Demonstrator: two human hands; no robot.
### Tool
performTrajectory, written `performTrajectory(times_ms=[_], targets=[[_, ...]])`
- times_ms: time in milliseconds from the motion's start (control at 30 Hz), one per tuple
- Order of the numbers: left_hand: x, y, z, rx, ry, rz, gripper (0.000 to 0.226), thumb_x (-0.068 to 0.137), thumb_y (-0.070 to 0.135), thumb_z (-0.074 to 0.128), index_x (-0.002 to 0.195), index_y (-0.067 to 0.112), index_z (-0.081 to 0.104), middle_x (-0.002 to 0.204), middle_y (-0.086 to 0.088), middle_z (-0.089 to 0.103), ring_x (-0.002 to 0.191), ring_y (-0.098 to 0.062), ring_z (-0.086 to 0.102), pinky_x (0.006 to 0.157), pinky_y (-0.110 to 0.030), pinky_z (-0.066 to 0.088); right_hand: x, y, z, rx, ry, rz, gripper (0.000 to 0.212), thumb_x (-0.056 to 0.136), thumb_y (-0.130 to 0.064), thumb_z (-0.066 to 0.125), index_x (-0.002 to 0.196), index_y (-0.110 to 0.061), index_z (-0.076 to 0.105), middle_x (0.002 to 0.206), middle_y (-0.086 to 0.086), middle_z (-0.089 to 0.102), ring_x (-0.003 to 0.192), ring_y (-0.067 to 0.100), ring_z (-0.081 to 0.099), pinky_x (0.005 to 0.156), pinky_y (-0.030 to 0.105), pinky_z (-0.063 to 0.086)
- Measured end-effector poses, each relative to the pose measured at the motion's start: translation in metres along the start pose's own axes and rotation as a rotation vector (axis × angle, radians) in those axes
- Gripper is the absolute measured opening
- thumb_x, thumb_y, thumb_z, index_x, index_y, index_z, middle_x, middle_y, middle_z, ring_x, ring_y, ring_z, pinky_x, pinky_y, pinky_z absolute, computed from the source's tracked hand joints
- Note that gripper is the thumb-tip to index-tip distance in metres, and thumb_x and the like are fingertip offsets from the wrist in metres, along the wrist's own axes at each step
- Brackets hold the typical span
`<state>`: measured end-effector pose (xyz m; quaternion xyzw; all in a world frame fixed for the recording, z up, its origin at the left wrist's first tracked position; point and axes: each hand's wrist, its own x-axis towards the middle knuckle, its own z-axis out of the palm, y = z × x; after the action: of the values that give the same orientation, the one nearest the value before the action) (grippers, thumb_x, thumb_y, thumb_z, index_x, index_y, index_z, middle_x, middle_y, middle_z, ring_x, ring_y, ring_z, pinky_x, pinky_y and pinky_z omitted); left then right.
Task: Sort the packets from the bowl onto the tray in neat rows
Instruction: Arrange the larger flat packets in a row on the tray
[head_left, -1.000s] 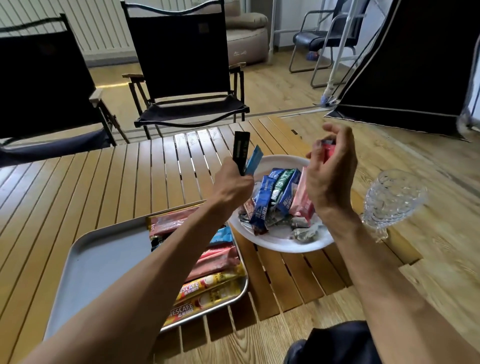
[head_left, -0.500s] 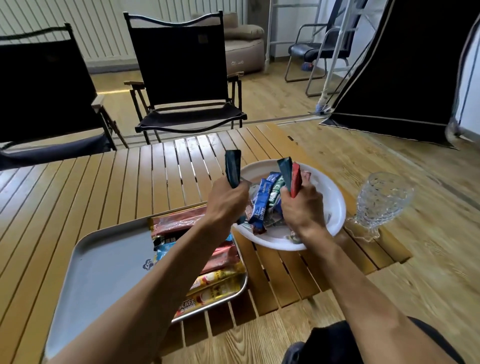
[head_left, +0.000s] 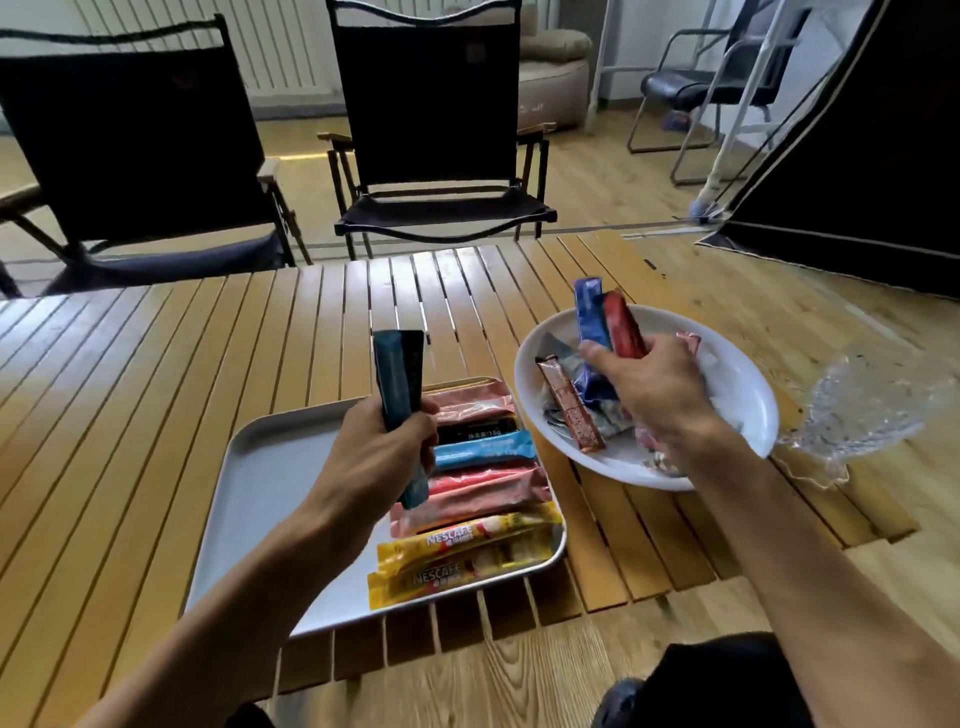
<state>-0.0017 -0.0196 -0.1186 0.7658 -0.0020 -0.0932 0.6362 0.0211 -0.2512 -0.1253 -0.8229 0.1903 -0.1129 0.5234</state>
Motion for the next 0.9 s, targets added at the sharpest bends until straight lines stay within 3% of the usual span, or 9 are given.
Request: performTrajectory(times_ms=[133, 200, 267, 500, 600, 700, 800, 900], targets=[[-0.006, -0.01, -0.01, 0.051, -0.049, 0.067, 0.013, 0.092, 0.024, 0.054, 0.088, 0.012, 0.058, 0.072, -0.005, 0.056, 0.069, -0.014, 0.056, 0.061, -0.023, 0.051, -0.028, -0.02, 0.015, 0.347, -0.2, 0.068, 0.023, 0.086, -0.031, 0.07, 0.1, -0.013, 0.067, 0.085, 0.004, 0.074, 0.08, 0.021, 0.07, 0.073, 0.038, 0.058], [-0.008, -0.009, -0.011, 0.056, -0.082, 0.121, 0.018, 0.087, 0.029, 0.058, 0.085, 0.012, 0.062, 0.062, 0.0, 0.056, 0.059, -0.009, 0.053, 0.055, -0.019, 0.05, -0.039, -0.025, 0.029, 0.42, -0.246, 0.095, 0.022, 0.085, -0.028, 0.07, 0.097, -0.01, 0.065, 0.08, 0.004, 0.072, 0.065, 0.015, 0.067, 0.054, 0.03, 0.054], [-0.009, -0.008, -0.01, 0.074, -0.118, 0.172, 0.022, 0.084, 0.032, 0.061, 0.085, 0.01, 0.064, 0.057, 0.003, 0.054, 0.053, -0.006, 0.051, 0.051, -0.016, 0.047, -0.047, -0.028, 0.041, 0.504, -0.249, 0.097, 0.024, 0.086, -0.026, 0.07, 0.101, -0.008, 0.065, 0.077, 0.002, 0.071, 0.053, 0.005, 0.064, 0.047, 0.02, 0.048], [-0.009, -0.012, -0.006, 0.09, -0.121, 0.225, 0.021, 0.086, 0.024, 0.064, 0.081, 0.003, 0.064, 0.06, -0.007, 0.052, 0.052, -0.012, 0.048, 0.049, -0.023, 0.044, -0.059, -0.028, 0.067, 0.529, -0.312, 0.043, 0.016, 0.088, -0.032, 0.066, 0.099, -0.022, 0.067, 0.07, -0.01, 0.071, 0.057, 0.002, 0.061, 0.058, 0.027, 0.045], [-0.007, -0.014, -0.008, 0.071, -0.089, 0.208, 0.018, 0.086, 0.024, 0.064, 0.077, 0.009, 0.064, 0.059, -0.005, 0.052, 0.052, -0.013, 0.048, 0.048, -0.022, 0.044, -0.062, -0.026, 0.072, 0.548, -0.338, 0.033, 0.019, 0.089, -0.032, 0.066, 0.103, -0.02, 0.066, 0.065, -0.008, 0.067, 0.053, 0.005, 0.058, 0.055, 0.025, 0.045], [-0.004, -0.012, -0.017, 0.075, -0.074, 0.204, 0.013, 0.087, 0.025, 0.062, 0.082, 0.013, 0.065, 0.058, -0.001, 0.054, 0.052, -0.01, 0.049, 0.048, -0.02, 0.045, -0.06, -0.025, 0.065, 0.568, -0.394, 0.041, 0.015, 0.088, -0.029, 0.067, 0.094, -0.016, 0.061, 0.06, -0.002, 0.059, 0.049, 0.012, 0.049, 0.05, 0.025, 0.044], [0.001, -0.009, -0.039, 0.3, -0.212, 0.234, 0.016, 0.088, 0.027, 0.06, 0.083, 0.012, 0.064, 0.058, -0.001, 0.053, 0.053, -0.014, 0.048, 0.047, -0.025, 0.044, -0.046, -0.028, 0.049, 0.656, -0.367, 0.103, 0.018, 0.085, -0.024, 0.07, 0.093, -0.011, 0.06, 0.074, 0.003, 0.065, 0.046, 0.01, 0.049, 0.046, 0.023, 0.047], [0.004, -0.008, -0.059, 0.347, -0.261, 0.184, 0.007, 0.088, 0.025, 0.061, 0.083, 0.021, 0.064, 0.056, 0.0, 0.055, 0.05, -0.01, 0.049, 0.046, -0.024, 0.045, -0.032, -0.025, 0.033, 0.534, -0.34, 0.099, 0.02, 0.086, -0.018, 0.07, 0.098, -0.005, 0.061, 0.063, 0.004, 0.057, 0.043, 0.01, 0.049, 0.044, 0.023, 0.045]])
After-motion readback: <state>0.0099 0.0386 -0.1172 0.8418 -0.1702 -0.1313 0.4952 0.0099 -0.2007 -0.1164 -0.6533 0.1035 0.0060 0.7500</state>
